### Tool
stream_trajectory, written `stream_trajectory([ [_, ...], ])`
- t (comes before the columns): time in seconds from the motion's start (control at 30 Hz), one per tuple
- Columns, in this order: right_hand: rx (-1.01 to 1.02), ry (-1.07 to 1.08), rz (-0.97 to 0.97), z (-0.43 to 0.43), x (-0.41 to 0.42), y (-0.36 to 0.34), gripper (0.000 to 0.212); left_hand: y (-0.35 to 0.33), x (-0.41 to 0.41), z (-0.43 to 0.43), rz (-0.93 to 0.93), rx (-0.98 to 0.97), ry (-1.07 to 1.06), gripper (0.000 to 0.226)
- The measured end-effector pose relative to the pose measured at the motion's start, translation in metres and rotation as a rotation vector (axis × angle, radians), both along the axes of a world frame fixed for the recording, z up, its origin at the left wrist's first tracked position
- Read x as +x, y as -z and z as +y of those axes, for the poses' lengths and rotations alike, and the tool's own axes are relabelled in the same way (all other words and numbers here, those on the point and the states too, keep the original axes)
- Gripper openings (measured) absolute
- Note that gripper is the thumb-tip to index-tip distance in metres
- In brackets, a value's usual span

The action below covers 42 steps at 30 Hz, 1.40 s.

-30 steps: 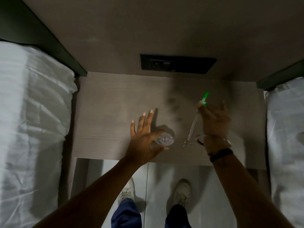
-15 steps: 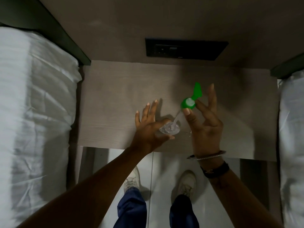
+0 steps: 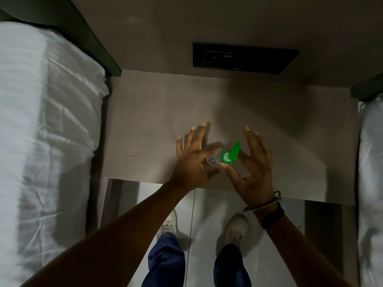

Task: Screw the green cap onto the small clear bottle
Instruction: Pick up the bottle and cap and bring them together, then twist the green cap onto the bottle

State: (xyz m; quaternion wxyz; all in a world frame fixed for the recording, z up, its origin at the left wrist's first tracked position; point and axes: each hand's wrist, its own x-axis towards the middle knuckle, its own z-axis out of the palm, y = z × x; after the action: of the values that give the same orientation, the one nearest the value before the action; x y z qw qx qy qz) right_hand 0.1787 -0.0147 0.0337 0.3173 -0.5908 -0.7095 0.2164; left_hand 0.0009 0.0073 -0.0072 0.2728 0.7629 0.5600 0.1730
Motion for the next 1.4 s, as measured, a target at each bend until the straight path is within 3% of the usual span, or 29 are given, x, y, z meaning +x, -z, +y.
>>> stream_trajectory([
  [0.33, -0.152, 0.023, 0.009, -0.006, 0.000, 0.013, 0.038, 0.013, 0.000, -0.006, -0.097, 0.038, -0.029, 0.050],
  [0.47, -0.204, 0.100, -0.050, -0.002, -0.014, 0.009, 0.060, 0.016, 0.000, -0.008, -0.092, 0.039, -0.056, 0.046],
  [0.53, -0.250, 0.093, 0.010, 0.002, -0.017, 0.005, 0.071, 0.016, 0.001, -0.009, -0.073, 0.060, -0.049, 0.047],
  [0.63, -0.260, 0.077, 0.131, 0.003, -0.020, 0.003, 0.053, 0.016, 0.001, -0.010, -0.085, 0.057, -0.048, 0.046],
  [0.77, -0.229, 0.224, 0.149, 0.005, -0.029, -0.001, 0.078, 0.016, 0.001, -0.011, -0.069, 0.055, -0.042, 0.041],
  [0.87, -0.274, 0.162, 0.148, 0.001, -0.027, 0.002, 0.089, 0.019, -0.002, -0.010, -0.082, 0.054, -0.031, 0.038],
  [1.03, -0.208, 0.080, 0.135, -0.005, -0.016, 0.004, 0.043, 0.020, 0.000, -0.009, -0.116, 0.038, -0.024, 0.042],
  [1.13, -0.207, 0.168, 0.107, 0.000, -0.021, 0.001, 0.054, 0.020, 0.001, -0.013, -0.107, 0.068, -0.048, 0.042],
  [1.2, -0.241, 0.103, 0.065, 0.001, -0.021, 0.001, 0.067, 0.021, 0.001, -0.013, -0.096, 0.069, -0.059, 0.043],
  [1.3, -0.237, -0.004, 0.043, 0.002, -0.015, 0.003, 0.043, 0.023, 0.000, -0.012, -0.107, 0.053, -0.042, 0.038],
  [1.4, -0.183, 0.099, -0.019, 0.005, -0.018, 0.000, 0.028, 0.023, 0.001, -0.011, -0.124, 0.065, -0.043, 0.036],
])
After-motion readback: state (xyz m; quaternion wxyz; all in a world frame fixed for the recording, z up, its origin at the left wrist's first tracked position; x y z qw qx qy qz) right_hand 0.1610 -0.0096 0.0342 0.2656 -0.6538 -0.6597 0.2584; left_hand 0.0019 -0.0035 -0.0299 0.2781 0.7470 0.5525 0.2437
